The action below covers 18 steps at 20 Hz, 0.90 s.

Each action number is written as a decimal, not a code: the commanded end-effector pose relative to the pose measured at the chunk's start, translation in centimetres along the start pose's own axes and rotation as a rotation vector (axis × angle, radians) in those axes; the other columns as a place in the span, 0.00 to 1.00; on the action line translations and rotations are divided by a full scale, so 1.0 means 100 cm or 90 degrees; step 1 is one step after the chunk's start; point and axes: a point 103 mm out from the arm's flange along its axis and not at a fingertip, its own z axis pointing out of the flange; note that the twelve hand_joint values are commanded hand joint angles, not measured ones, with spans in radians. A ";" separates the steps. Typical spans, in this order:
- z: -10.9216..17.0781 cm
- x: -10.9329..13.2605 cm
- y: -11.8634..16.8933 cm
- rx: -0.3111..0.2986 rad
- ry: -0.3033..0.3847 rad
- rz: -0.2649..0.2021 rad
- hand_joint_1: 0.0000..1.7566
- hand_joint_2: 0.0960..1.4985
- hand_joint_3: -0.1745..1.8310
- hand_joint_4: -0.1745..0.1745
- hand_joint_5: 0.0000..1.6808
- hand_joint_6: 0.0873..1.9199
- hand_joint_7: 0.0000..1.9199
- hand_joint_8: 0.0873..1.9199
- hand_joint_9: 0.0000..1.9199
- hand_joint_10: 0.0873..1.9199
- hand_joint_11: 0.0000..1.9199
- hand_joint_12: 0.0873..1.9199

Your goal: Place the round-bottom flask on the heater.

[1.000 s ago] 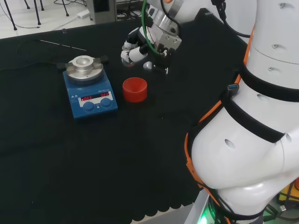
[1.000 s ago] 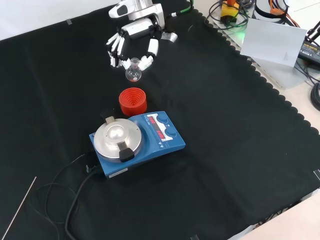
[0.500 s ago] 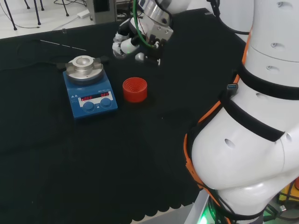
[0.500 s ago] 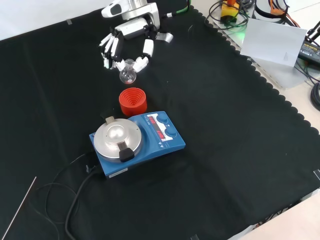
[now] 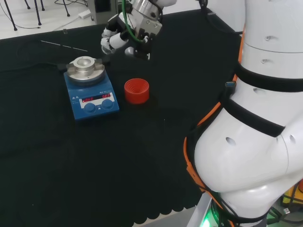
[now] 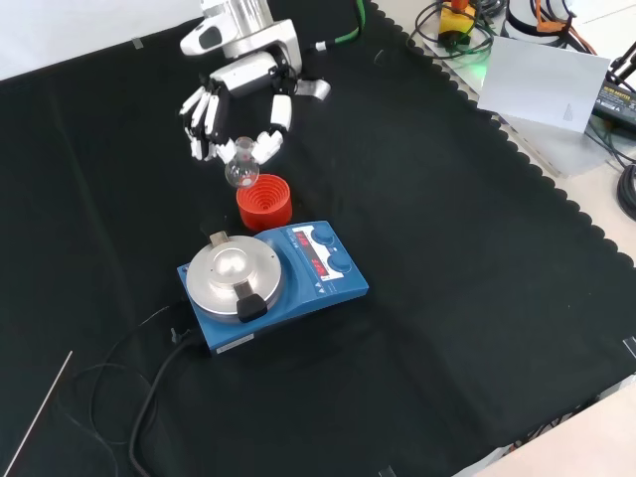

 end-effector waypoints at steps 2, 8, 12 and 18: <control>0.021 0.027 0.014 0.041 0.021 -0.024 0.61 0.41 0.51 0.93 0.64 0.56 0.32 0.25 0.40 0.21 0.17 0.66; 0.032 0.039 0.025 0.064 0.023 -0.036 0.62 0.40 0.52 0.93 0.64 0.55 0.31 0.25 0.39 0.21 0.17 0.66; 0.037 0.045 0.033 0.073 0.017 -0.045 0.62 0.40 0.52 0.93 0.64 0.55 0.31 0.25 0.39 0.21 0.17 0.66; 0.047 0.052 0.044 0.085 0.015 -0.054 0.62 0.40 0.52 0.93 0.64 0.55 0.31 0.25 0.39 0.21 0.17 0.66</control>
